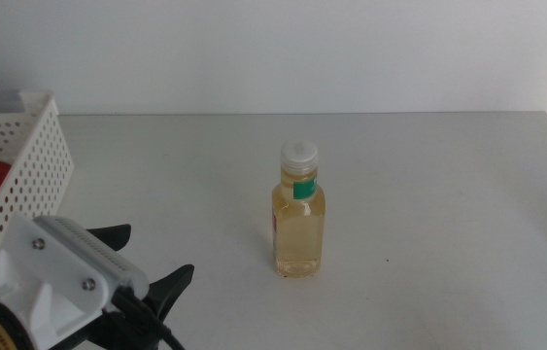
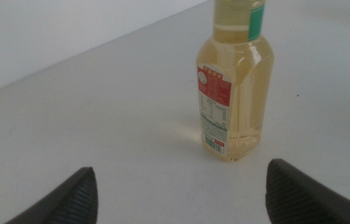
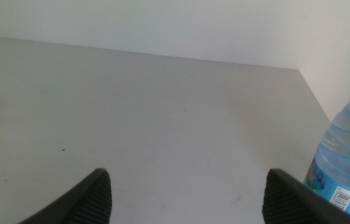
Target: Use arms to grab the bottles and put them into the dustbin to the left of the table.
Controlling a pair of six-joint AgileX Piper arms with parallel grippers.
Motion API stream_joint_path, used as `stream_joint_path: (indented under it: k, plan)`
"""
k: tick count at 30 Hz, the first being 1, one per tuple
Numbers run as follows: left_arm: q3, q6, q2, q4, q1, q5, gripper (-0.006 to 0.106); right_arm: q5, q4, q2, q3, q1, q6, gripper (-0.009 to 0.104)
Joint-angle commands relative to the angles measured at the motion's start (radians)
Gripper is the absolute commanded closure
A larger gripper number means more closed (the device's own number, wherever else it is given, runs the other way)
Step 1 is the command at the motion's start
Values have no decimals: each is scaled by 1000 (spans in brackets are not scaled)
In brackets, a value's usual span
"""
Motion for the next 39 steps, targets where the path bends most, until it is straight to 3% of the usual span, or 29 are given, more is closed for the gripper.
stream_joint_path:
  k: [1,4,14,20,30,39]
  plan:
    - [-24,-8,11,119,-8,-111,9,-72,-12,-21,-10,-5,-4,33]
    - [-24,-71,74,185,-8,-186,9,-72,-12,-21,-10,-5,-4,33]
    - [-49,-88,412,172,-6,-595,9,-72,-12,-21,-10,-5,-4,33]
    - [-154,-95,569,198,-2,-618,9,-72,-12,-21,-10,-5,-4,33]
    - [-281,-288,707,486,127,-663,9,-72,-12,-21,-10,-5,-4,33]
    - [-399,-334,834,536,133,-670,9,-72,-12,-21,-10,-5,-4,33]
